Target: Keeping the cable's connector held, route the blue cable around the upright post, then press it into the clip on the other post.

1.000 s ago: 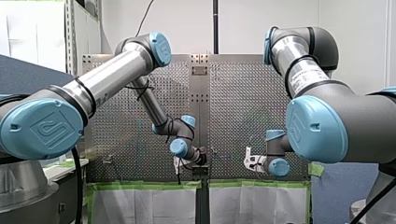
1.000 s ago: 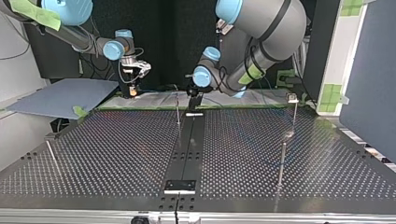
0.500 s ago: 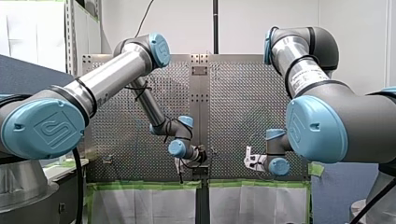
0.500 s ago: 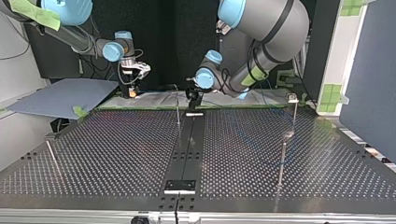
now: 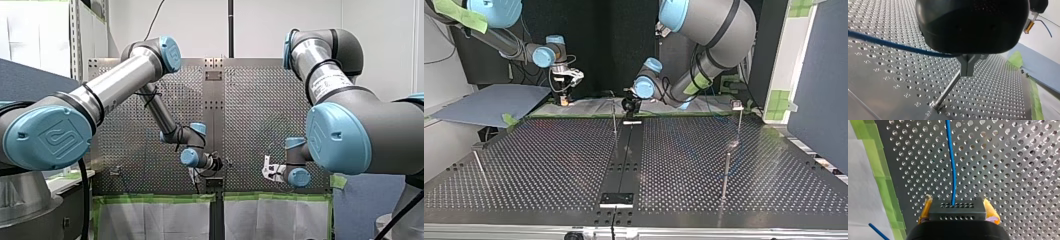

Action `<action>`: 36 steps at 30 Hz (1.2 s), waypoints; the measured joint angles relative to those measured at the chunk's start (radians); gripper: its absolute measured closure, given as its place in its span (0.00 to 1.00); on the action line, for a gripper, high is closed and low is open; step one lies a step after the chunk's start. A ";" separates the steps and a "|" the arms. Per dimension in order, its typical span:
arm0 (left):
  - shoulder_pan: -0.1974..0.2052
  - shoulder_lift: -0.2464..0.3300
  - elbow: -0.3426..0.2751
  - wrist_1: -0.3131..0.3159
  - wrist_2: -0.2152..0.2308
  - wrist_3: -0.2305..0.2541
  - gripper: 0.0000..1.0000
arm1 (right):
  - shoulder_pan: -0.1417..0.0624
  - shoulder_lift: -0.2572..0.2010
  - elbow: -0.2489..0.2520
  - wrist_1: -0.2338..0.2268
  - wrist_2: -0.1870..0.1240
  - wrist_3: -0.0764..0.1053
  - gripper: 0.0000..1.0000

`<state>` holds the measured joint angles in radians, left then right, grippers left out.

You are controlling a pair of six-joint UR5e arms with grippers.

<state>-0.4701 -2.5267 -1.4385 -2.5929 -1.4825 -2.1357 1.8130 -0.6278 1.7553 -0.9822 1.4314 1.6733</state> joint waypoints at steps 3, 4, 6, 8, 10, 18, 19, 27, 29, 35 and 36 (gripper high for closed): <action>0.000 0.000 0.000 0.002 0.007 -0.008 1.00 | -0.002 0.000 -0.005 -0.001 0.000 0.000 1.00; 0.000 0.000 0.000 0.005 0.008 -0.010 1.00 | -0.002 0.001 -0.007 -0.001 0.000 0.000 1.00; 0.000 0.000 0.000 0.016 0.009 -0.020 1.00 | -0.002 0.001 -0.012 -0.001 0.000 -0.002 1.00; 0.000 -0.005 0.000 0.027 0.011 -0.034 1.00 | -0.002 0.002 -0.016 0.000 0.000 -0.002 1.00; 0.001 -0.013 0.001 0.034 0.013 -0.042 1.00 | -0.003 0.002 -0.019 0.000 0.001 -0.001 1.00; 0.009 -0.031 0.003 0.046 0.021 -0.064 1.00 | -0.008 0.006 -0.036 0.001 0.001 0.008 1.00; 0.011 -0.031 0.003 0.049 0.023 -0.070 1.00 | -0.009 0.009 -0.039 0.002 0.001 0.009 1.00; 0.028 -0.031 0.004 0.066 0.039 -0.092 1.00 | -0.013 0.044 -0.074 0.053 0.004 -0.006 1.00; 0.033 -0.031 0.005 0.070 0.039 -0.093 1.00 | -0.014 0.046 -0.080 0.070 0.004 -0.010 1.00; 0.042 -0.031 0.016 0.076 0.028 -0.093 1.00 | -0.015 0.047 -0.110 0.105 0.004 -0.016 1.00; 0.043 -0.031 0.019 0.076 0.022 -0.093 1.00 | -0.014 0.047 -0.115 0.109 0.004 -0.015 1.00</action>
<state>-0.4276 -2.5577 -1.4199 -2.5165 -1.4601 -2.2282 1.7985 -0.5811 1.6399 -0.8737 1.4355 1.6578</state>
